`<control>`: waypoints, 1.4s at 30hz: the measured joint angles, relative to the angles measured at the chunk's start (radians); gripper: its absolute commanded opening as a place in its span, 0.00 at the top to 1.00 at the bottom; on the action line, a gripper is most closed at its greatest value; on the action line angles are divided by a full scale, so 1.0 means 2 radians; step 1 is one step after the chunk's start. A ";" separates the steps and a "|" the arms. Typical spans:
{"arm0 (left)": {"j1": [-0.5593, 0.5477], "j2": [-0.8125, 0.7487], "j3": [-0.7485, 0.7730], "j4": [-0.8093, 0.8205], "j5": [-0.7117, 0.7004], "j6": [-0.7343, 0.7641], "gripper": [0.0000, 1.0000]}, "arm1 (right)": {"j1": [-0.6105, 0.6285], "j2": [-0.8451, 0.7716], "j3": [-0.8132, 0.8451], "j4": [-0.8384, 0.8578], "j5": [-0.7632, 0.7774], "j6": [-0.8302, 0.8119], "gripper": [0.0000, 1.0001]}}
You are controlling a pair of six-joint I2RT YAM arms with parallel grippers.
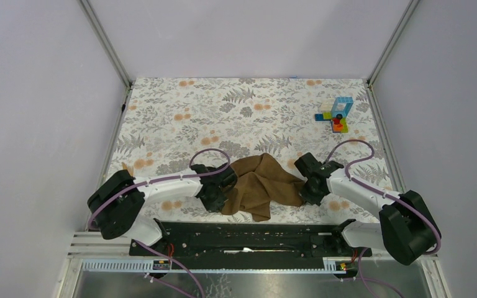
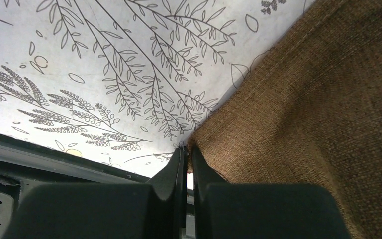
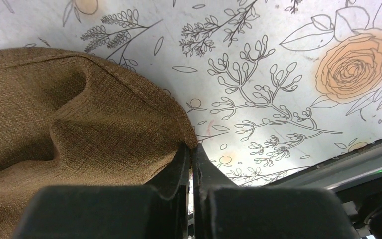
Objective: Fold the napkin into a case and place the utensils inside
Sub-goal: Pick up the crumpled napkin from the center of the board, then flatten out the crumpled napkin at the center of the board.
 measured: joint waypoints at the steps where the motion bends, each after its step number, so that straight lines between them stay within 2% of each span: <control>1: 0.000 -0.001 0.002 0.000 -0.001 0.000 1.00 | 0.000 -0.001 0.001 0.000 0.002 -0.002 1.00; 7: 0.012 -0.024 0.010 -0.012 -0.040 0.022 1.00 | 0.000 -0.018 0.035 -0.007 0.015 -0.059 1.00; 10: 0.042 -0.073 0.042 -0.030 -0.083 0.061 1.00 | 0.000 -0.038 0.076 0.003 0.017 -0.111 1.00; 12: 0.078 -0.111 0.089 -0.027 -0.102 0.103 1.00 | 0.000 -0.052 0.117 0.020 0.018 -0.148 1.00; 15: 0.164 -0.142 0.172 0.016 -0.110 0.175 1.00 | 0.000 -0.038 0.219 0.047 0.032 -0.198 1.00; 18: 0.261 -0.116 0.274 0.063 -0.102 0.244 1.00 | -0.004 0.044 0.384 0.077 0.050 -0.255 1.00; 20: 0.309 -0.055 0.373 0.084 -0.089 0.282 1.00 | -0.010 0.122 0.515 0.106 0.050 -0.297 1.00; 21: 0.326 -0.018 0.431 0.090 -0.082 0.297 1.00 | -0.014 0.158 0.576 0.109 0.049 -0.316 1.00; 25: 0.372 0.154 0.720 0.091 -0.041 0.348 1.00 | -0.037 0.352 0.923 0.091 0.035 -0.386 1.00; 27: 0.386 0.196 0.809 0.089 -0.022 0.368 1.00 | -0.047 0.405 1.030 0.079 0.025 -0.407 1.00; 29: 0.396 0.195 0.824 0.087 -0.016 0.381 1.00 | -0.054 0.398 1.031 0.070 0.020 -0.421 1.00; 31: 0.405 0.148 0.766 0.111 -0.016 0.394 1.00 | -0.059 0.333 0.919 0.102 0.011 -0.426 1.00; 33: 0.410 0.074 0.660 0.137 -0.018 0.399 1.00 | -0.058 0.264 0.809 0.107 0.011 -0.425 1.00; 37: 0.411 -0.072 0.458 0.171 -0.018 0.395 1.00 | -0.057 0.157 0.641 0.122 -0.003 -0.397 1.00; 42: 0.410 -0.205 0.232 0.178 -0.016 0.377 1.00 | -0.057 0.040 0.376 0.155 -0.073 -0.346 1.00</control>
